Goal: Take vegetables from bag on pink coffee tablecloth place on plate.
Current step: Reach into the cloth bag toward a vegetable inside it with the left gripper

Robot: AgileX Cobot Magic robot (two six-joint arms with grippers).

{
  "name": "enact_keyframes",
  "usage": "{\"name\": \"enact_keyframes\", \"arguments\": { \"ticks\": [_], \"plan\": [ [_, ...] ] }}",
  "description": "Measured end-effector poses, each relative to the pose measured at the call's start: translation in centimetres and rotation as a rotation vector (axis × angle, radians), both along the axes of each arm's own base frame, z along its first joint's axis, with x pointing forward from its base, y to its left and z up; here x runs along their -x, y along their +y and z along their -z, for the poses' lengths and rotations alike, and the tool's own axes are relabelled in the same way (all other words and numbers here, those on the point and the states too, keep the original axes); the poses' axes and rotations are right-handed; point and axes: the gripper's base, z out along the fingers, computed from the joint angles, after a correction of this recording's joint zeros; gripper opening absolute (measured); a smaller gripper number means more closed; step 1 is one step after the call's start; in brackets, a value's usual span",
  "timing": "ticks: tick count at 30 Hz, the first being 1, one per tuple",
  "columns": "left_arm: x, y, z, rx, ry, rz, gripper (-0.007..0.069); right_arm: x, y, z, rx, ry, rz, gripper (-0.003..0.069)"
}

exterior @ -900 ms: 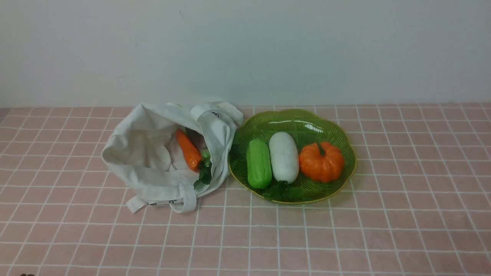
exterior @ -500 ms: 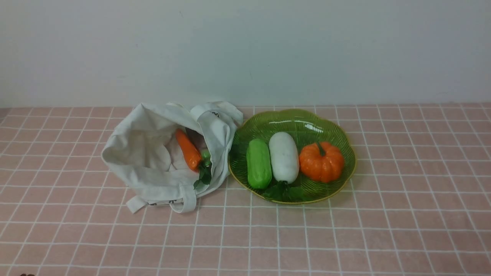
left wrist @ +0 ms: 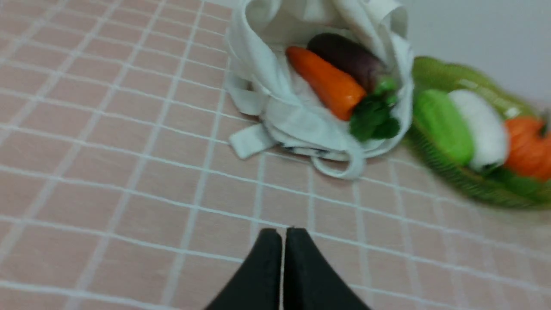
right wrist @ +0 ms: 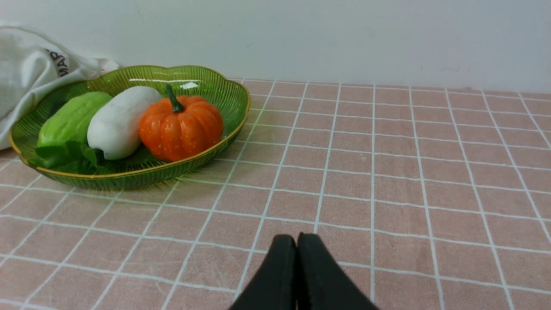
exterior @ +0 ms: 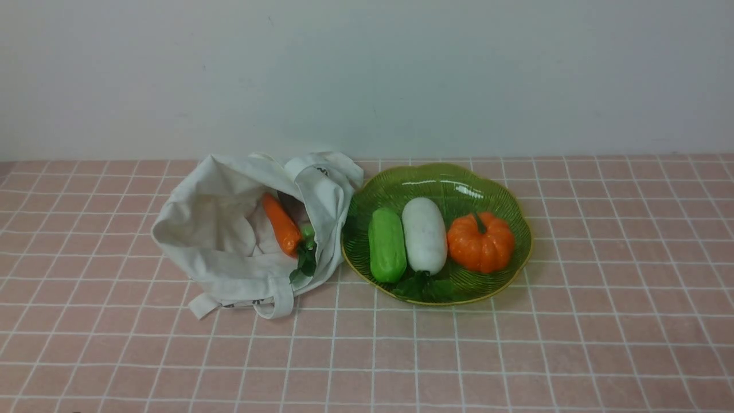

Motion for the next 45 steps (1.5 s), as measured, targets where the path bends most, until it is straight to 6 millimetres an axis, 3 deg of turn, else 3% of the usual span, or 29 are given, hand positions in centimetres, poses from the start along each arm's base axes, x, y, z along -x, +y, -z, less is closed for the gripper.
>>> {"name": "enact_keyframes", "arguments": {
  "ticks": [1,5,7,15,21,24,27,28,32,37,42,45],
  "plan": [
    [0.0,-0.1,0.0,0.036,0.006,-0.003,-0.0005,0.0,0.0,0.0,0.0,0.0,0.0,-0.0015],
    [0.2,-1.2,-1.0,0.59,0.085,-0.002,-0.0005,0.0,0.0,0.0,0.0,0.0,0.0,-0.0015],
    [0.1,-1.3,-1.4,0.709,0.086,-0.002,-0.0005,0.0,0.0,0.0,0.0,0.0,0.0,-0.0015],
    [0.1,-1.2,-2.9,0.841,0.03,0.002,-0.0005,0.0,0.0,0.0,0.0,0.0,0.0,-0.0015],
    [0.3,-2.2,-8.4,0.661,-0.016,0.15,-0.0005,0.0,0.0,0.0,0.0,0.0,0.0,-0.0015],
    [-2.0,-3.2,-10.6,0.385,0.146,0.252,-0.0005,0.0,0.0,0.0,0.0,0.0,0.0,-0.0015],
    [-6.0,-3.7,-10.7,0.168,0.403,0.311,-0.0005,0.0,0.0,0.0,0.0,0.0,0.0,-0.0015],
    [-6.3,-3.7,-10.7,0.147,0.417,0.312,-0.0005,0.0,0.0,0.0,0.0,0.0,0.0,-0.0015],
    [-13.0,-4.1,-10.8,0.009,0.618,0.369,0.002,0.0,0.0,0.0,-0.001,0.0,0.0,-0.0015],
    [-20.1,-5.3,-9.1,-0.015,0.736,0.39,0.0139,0.0,0.0,0.0,-0.001,0.0,0.0,-0.0015],
    [-24.3,-7.2,-7.4,-0.037,0.755,0.406,0.0274,0.0,0.0,0.0,-0.001,0.0,0.0,-0.0015],
    [-28.1,-8.4,-6.1,-0.046,0.749,0.402,0.0382,0.0,0.0,0.0,-0.001,0.0,0.0,-0.0015]
  ]
}}
